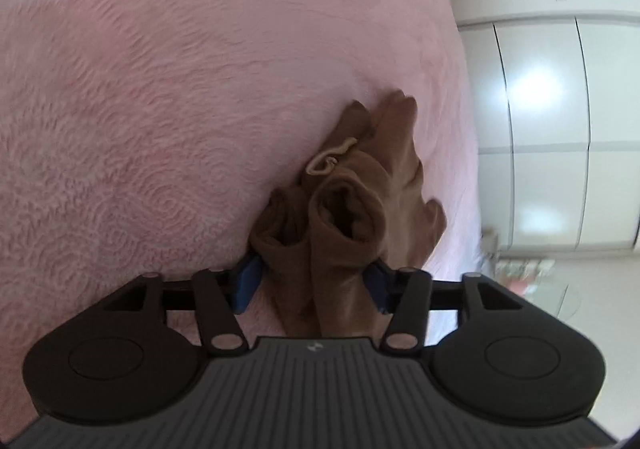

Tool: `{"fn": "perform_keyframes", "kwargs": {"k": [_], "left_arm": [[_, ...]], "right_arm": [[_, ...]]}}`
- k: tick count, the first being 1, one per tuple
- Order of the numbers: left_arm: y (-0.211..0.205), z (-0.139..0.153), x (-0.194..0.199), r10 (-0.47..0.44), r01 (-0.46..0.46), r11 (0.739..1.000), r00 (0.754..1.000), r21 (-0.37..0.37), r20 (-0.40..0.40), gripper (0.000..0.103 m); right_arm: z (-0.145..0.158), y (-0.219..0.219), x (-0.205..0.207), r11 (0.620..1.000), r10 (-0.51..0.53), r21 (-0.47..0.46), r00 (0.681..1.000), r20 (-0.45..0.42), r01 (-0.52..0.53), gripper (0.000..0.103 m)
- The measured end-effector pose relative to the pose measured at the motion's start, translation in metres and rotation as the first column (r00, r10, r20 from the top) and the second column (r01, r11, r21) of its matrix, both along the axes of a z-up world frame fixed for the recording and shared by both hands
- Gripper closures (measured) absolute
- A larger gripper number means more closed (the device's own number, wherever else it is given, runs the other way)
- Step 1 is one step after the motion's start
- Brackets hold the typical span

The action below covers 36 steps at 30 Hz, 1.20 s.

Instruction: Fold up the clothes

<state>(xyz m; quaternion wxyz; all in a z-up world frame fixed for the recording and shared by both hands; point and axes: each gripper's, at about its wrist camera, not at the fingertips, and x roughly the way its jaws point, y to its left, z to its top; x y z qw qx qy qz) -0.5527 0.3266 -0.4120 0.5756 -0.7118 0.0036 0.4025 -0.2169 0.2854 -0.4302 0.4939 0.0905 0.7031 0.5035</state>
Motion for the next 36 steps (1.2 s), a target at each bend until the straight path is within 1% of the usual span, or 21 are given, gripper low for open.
{"fn": "perform_keyframes", "kwargs": {"k": [1, 3, 7, 11, 12, 13, 14, 15, 16, 19, 21, 23, 25, 27, 28, 29, 30, 31, 32, 34, 36], "left_arm": [[0.0, -0.001, -0.001, 0.002, -0.002, 1.0, 1.0, 0.006, 0.015, 0.084], [0.003, 0.004, -0.005, -0.015, 0.015, 0.999, 1.0, 0.028, 0.024, 0.09], [0.018, 0.033, -0.029, -0.068, 0.067, 0.992, 0.998, 0.111, 0.001, 0.091], [0.044, 0.061, -0.065, -0.139, 0.16, 0.969, 0.983, 0.188, -0.122, 0.091], [0.051, 0.065, -0.073, -0.163, 0.194, 0.962, 0.973, 0.193, -0.162, 0.089], [0.057, 0.066, -0.079, -0.184, 0.22, 0.958, 0.964, 0.186, -0.194, 0.088], [0.062, 0.064, -0.082, -0.2, 0.238, 0.957, 0.956, 0.165, -0.216, 0.087], [0.066, 0.062, -0.083, -0.211, 0.248, 0.958, 0.951, 0.147, -0.226, 0.085], [0.065, 0.06, -0.083, -0.209, 0.243, 0.96, 0.953, 0.139, -0.221, 0.082], [0.048, 0.058, -0.087, -0.169, 0.199, 0.969, 0.966, 0.145, -0.196, 0.07], [0.031, 0.055, -0.091, -0.108, 0.131, 0.982, 0.98, 0.135, -0.167, 0.058], [0.012, 0.05, -0.097, -0.05, 0.062, 0.993, 0.991, 0.1, -0.121, 0.053], [0.003, 0.038, -0.092, -0.031, 0.037, 0.997, 0.996, 0.071, -0.083, 0.053], [0.005, 0.029, -0.087, -0.019, 0.024, 0.997, 0.998, 0.08, -0.067, 0.053], [0.01, 0.024, -0.084, -0.006, 0.012, 0.996, 0.998, 0.089, -0.064, 0.055], [0.015, 0.02, -0.083, 0.013, -0.008, 0.995, 0.999, 0.095, -0.051, 0.062], [0.019, 0.016, -0.084, 0.039, -0.037, 0.995, 0.999, 0.097, -0.02, 0.075], [0.024, 0.015, -0.086, 0.049, -0.05, 0.994, 0.999, 0.097, 0.005, 0.084], [0.03, 0.015, -0.087, 0.043, -0.043, 0.994, 0.999, 0.096, 0.009, 0.088], [0.042, 0.02, -0.09, -0.006, 0.007, 0.993, 1.0, 0.116, -0.011, 0.091], [0.059, 0.028, -0.094, -0.078, 0.085, 0.986, 0.995, 0.142, -0.055, 0.093]], "right_arm": [[-0.001, 0.0, -0.001, 1.0, 0.0, -0.005, 1.0, -0.002, 0.0, 0.067], [0.004, -0.006, -0.004, 1.0, -0.016, -0.002, 1.0, -0.021, 0.016, 0.076], [0.015, -0.02, -0.02, 1.0, -0.022, -0.006, 0.996, -0.082, 0.021, 0.08], [0.027, -0.027, -0.072, 0.997, 0.076, -0.001, 0.974, -0.212, -0.077, 0.08], [0.027, -0.026, -0.083, 0.995, 0.098, -0.004, 0.967, -0.235, -0.102, 0.078], [0.025, -0.023, -0.09, 0.992, 0.121, -0.013, 0.965, -0.234, -0.128, 0.072], [0.024, -0.02, -0.097, 0.988, 0.144, -0.022, 0.962, -0.233, -0.154, 0.062], [0.023, -0.016, -0.101, 0.983, 0.169, -0.032, 0.961, -0.218, -0.18, 0.046], [0.025, -0.012, -0.098, 0.979, 0.189, -0.038, 0.966, -0.175, -0.199, 0.039], [0.036, -0.009, -0.066, 0.984, 0.178, -0.021, 0.983, -0.037, -0.179, 0.039], [0.038, -0.008, -0.033, 0.993, 0.121, -0.014, 0.993, 0.009, -0.12, 0.039], [0.035, -0.002, 0.0, 0.998, 0.067, 0.001, 0.998, 0.02, -0.067, 0.039], [0.025, 0.009, 0.025, 0.998, 0.048, 0.032, 0.999, 0.008, -0.049, 0.032], [0.012, 0.025, 0.034, 0.997, 0.039, 0.066, 0.999, -0.021, -0.038, 0.025], [0.006, 0.033, 0.037, 0.996, 0.035, 0.085, 0.999, -0.039, -0.032, 0.025], [0.0, 0.038, 0.039, 0.995, 0.03, 0.096, 0.998, -0.052, -0.025, 0.026], [-0.003, 0.039, 0.041, 0.995, 0.029, 0.098, 0.998, -0.06, -0.023, 0.028], [-0.003, 0.041, 0.04, 0.994, 0.042, 0.106, 0.997, -0.066, -0.034, 0.06], [-0.003, 0.045, 0.034, 0.993, 0.055, 0.105, 0.996, -0.064, -0.048, 0.077], [-0.003, 0.043, 0.019, 0.995, 0.064, 0.075, 0.997, -0.046, -0.061, 0.093], [-0.001, 0.03, 0.007, 0.994, 0.107, 0.03, 0.993, -0.053, -0.106, 0.094]]}}
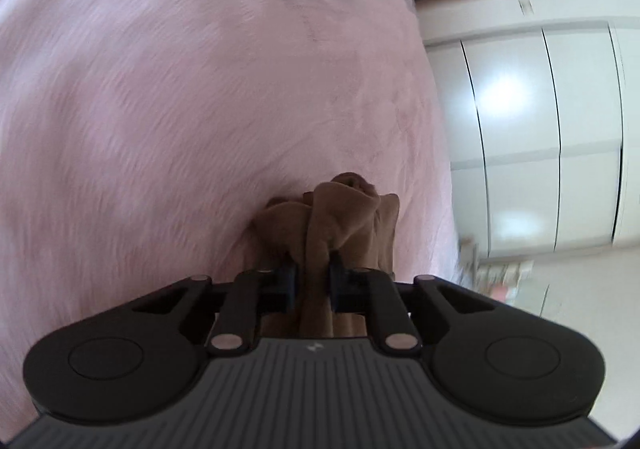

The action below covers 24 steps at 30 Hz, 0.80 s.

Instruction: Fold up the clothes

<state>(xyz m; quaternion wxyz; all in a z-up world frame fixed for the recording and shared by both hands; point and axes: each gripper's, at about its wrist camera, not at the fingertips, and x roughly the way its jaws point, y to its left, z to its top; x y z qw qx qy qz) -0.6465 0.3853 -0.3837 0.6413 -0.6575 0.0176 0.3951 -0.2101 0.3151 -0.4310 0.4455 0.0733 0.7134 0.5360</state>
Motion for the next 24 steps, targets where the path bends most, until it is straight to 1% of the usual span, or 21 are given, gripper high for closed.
{"fn": "perform_keyframes", "kwargs": {"k": [2, 4, 6, 7, 8, 9, 10, 11, 12, 13, 15, 16, 17, 18, 19, 20, 22, 23, 24], "left_arm": [[0.021, 0.009, -0.007, -0.05, 0.051, 0.998, 0.998, 0.036, -0.049, 0.093], [0.045, 0.016, -0.015, -0.087, 0.094, 0.994, 0.991, 0.064, -0.097, 0.094], [0.068, 0.018, -0.02, -0.118, 0.126, 0.99, 0.985, 0.061, -0.126, 0.095], [0.076, 0.018, -0.021, -0.146, 0.154, 0.987, 0.98, 0.046, -0.137, 0.095], [0.081, 0.018, -0.021, -0.177, 0.183, 0.982, 0.973, 0.034, -0.147, 0.094], [0.082, 0.019, -0.02, -0.2, 0.207, 0.978, 0.967, 0.028, -0.159, 0.091], [0.081, 0.019, -0.021, -0.212, 0.219, 0.976, 0.963, 0.022, -0.166, 0.088], [0.078, 0.02, -0.023, -0.21, 0.216, 0.976, 0.963, 0.017, -0.166, 0.086], [0.074, 0.021, -0.026, -0.208, 0.213, 0.977, 0.964, 0.012, -0.167, 0.085], [0.07, 0.024, -0.03, -0.195, 0.2, 0.98, 0.965, 0.011, -0.174, 0.085], [0.055, 0.039, -0.037, -0.121, 0.136, 0.989, 0.968, 0.056, -0.22, 0.086], [0.049, 0.048, -0.039, -0.089, 0.114, 0.99, 0.966, 0.088, -0.243, 0.086], [0.044, 0.057, -0.037, -0.072, 0.107, 0.987, 0.962, 0.122, -0.262, 0.086], [0.04, 0.064, -0.033, -0.07, 0.117, 0.982, 0.956, 0.151, -0.285, 0.086], [0.039, 0.071, -0.025, -0.097, 0.159, 0.972, 0.943, 0.175, -0.319, 0.086], [0.036, 0.077, -0.013, -0.138, 0.22, 0.955, 0.924, 0.199, -0.356, 0.087], [0.034, 0.081, 0.012, -0.228, 0.347, 0.91, 0.878, 0.229, -0.421, 0.088], [0.035, 0.078, 0.024, -0.265, 0.4, 0.886, 0.852, 0.234, -0.452, 0.088], [0.036, 0.074, 0.036, -0.287, 0.438, 0.867, 0.828, 0.237, -0.482, 0.088]], "right_arm": [[0.004, -0.02, -0.011, 0.997, 0.054, -0.049, 0.998, -0.019, -0.054, 0.094], [0.011, -0.041, -0.022, 0.993, 0.083, -0.075, 0.995, -0.053, -0.086, 0.094], [0.018, -0.055, -0.031, 0.987, 0.131, -0.085, 0.988, -0.086, -0.139, 0.093], [0.022, -0.057, -0.031, 0.983, 0.155, -0.092, 0.985, -0.077, -0.162, 0.089], [0.026, -0.057, -0.029, 0.979, 0.175, -0.098, 0.983, -0.049, -0.179, 0.079], [0.031, -0.055, -0.025, 0.976, 0.195, -0.1, 0.981, -0.007, -0.195, 0.055], [0.039, -0.05, -0.017, 0.974, 0.212, -0.089, 0.976, 0.056, -0.207, 0.041], [0.048, -0.043, -0.008, 0.973, 0.229, -0.065, 0.967, 0.115, -0.222, 0.041], [0.057, -0.036, 0.002, 0.968, 0.25, -0.044, 0.951, 0.179, -0.247, 0.041], [0.067, -0.028, 0.01, 0.963, 0.268, -0.029, 0.928, 0.259, -0.269, 0.041], [0.09, -0.013, 0.019, 0.952, 0.278, -0.013, 0.843, 0.46, -0.307, 0.042], [0.1, -0.007, 0.02, 0.947, 0.266, 0.01, 0.798, 0.54, -0.322, 0.042], [0.11, 0.0, 0.019, 0.94, 0.251, 0.036, 0.759, 0.6, -0.339, 0.042], [0.116, 0.008, 0.013, 0.931, 0.24, 0.068, 0.741, 0.627, -0.359, 0.045], [0.121, 0.015, 0.005, 0.918, 0.238, 0.097, 0.729, 0.642, -0.385, 0.051], [0.123, 0.022, -0.008, 0.899, 0.248, 0.12, 0.715, 0.653, -0.421, 0.052], [0.124, 0.036, -0.044, 0.848, 0.28, 0.156, 0.678, 0.679, -0.506, 0.052], [0.122, 0.039, -0.062, 0.821, 0.293, 0.17, 0.657, 0.695, -0.546, 0.054], [0.118, 0.044, -0.082, 0.794, 0.303, 0.183, 0.638, 0.708, -0.58, 0.058]]}}
